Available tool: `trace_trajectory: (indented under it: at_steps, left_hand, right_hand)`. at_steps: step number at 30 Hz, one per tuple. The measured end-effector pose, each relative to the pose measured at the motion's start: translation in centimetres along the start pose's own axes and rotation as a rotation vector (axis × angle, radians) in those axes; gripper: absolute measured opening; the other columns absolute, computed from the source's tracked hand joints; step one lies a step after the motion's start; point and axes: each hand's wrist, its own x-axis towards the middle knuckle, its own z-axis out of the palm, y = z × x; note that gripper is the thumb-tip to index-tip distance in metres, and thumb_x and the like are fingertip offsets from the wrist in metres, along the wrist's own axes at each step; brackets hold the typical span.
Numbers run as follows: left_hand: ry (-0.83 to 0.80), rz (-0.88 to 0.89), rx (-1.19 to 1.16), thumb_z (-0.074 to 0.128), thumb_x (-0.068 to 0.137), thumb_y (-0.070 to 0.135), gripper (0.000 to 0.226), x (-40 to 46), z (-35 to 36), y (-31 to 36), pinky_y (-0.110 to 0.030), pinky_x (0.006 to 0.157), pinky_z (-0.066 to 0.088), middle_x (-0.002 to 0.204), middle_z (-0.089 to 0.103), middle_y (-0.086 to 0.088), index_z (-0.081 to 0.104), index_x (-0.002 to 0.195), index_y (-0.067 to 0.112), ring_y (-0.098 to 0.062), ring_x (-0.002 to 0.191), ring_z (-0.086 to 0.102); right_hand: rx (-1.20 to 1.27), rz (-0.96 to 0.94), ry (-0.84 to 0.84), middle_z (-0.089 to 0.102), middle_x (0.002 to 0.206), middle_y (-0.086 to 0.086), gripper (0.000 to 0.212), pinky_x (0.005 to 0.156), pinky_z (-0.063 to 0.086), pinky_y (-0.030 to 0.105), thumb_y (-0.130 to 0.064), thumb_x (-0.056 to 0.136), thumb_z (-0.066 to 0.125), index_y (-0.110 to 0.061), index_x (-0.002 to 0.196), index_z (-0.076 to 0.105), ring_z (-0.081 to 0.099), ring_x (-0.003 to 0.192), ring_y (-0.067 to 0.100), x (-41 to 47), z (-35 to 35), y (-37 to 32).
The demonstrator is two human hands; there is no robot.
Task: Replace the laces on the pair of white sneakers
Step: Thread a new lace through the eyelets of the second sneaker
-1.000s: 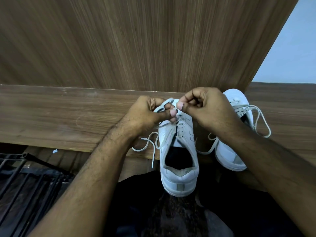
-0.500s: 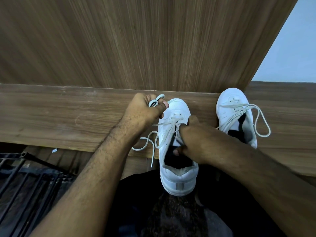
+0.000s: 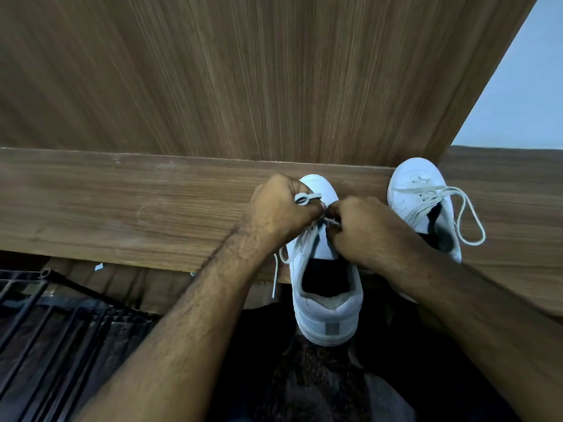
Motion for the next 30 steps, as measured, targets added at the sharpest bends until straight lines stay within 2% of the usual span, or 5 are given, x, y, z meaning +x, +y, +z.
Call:
trace_trajectory:
  at_steps: [7,14,19,24,30]
  left_hand:
    - [0.046,-0.034,-0.020,0.078,0.080,0.025,0.028,0.3,0.0,-0.6,-0.019,0.042,0.032,0.051,0.052,0.001,0.069,0.068,0.001,-0.006,0.043,0.040]
    - [0.007,-0.033,-0.024,0.077,0.081,0.019,0.035,0.1,0.0,-0.4,-0.020,0.041,0.029,0.047,0.042,0.004,0.059,0.058,0.000,-0.009,0.042,0.034]
    - [-0.089,-0.044,0.008,0.079,0.078,0.018,0.050,0.1,0.1,-0.2,-0.018,0.045,0.029,0.036,0.040,0.013,0.054,0.036,0.022,-0.002,0.034,0.036]
    - [-0.115,-0.026,0.096,0.078,0.079,0.015,0.047,-0.1,0.5,0.4,-0.013,0.038,0.029,0.033,0.041,0.014,0.054,0.038,0.020,0.000,0.033,0.041]
    - [-0.055,0.023,0.221,0.075,0.073,0.027,0.029,-0.3,2.0,1.2,-0.029,0.057,0.045,0.054,0.055,0.004,0.058,0.052,0.017,-0.020,0.061,0.060]
  right_hand:
    - [0.205,0.072,0.005,0.073,0.082,-0.006,0.014,0.075,0.059,0.035,-0.028,0.088,0.065,-0.029,0.095,0.076,0.069,0.080,0.017,0.2,-0.4,1.6]
    - [0.432,0.136,-0.049,0.074,0.074,-0.006,0.008,0.075,0.061,0.038,-0.022,0.085,0.071,-0.026,0.086,0.077,0.072,0.075,0.016,0.5,-0.6,2.9]
    - [0.520,0.143,-0.081,0.074,0.071,-0.001,0.007,0.053,0.050,0.029,-0.019,0.086,0.071,-0.023,0.083,0.076,0.065,0.057,0.013,0.6,-0.6,3.4]
    - [0.544,0.149,-0.135,0.068,0.064,0.003,0.010,0.051,0.049,0.029,-0.019,0.090,0.069,-0.021,0.082,0.075,0.061,0.054,0.017,0.7,-0.9,3.6]
    - [0.601,0.164,-0.185,0.074,0.081,0.017,0.012,0.053,0.057,0.037,-0.012,0.096,0.062,-0.011,0.090,0.073,0.068,0.061,0.033,0.6,-1.2,3.7]
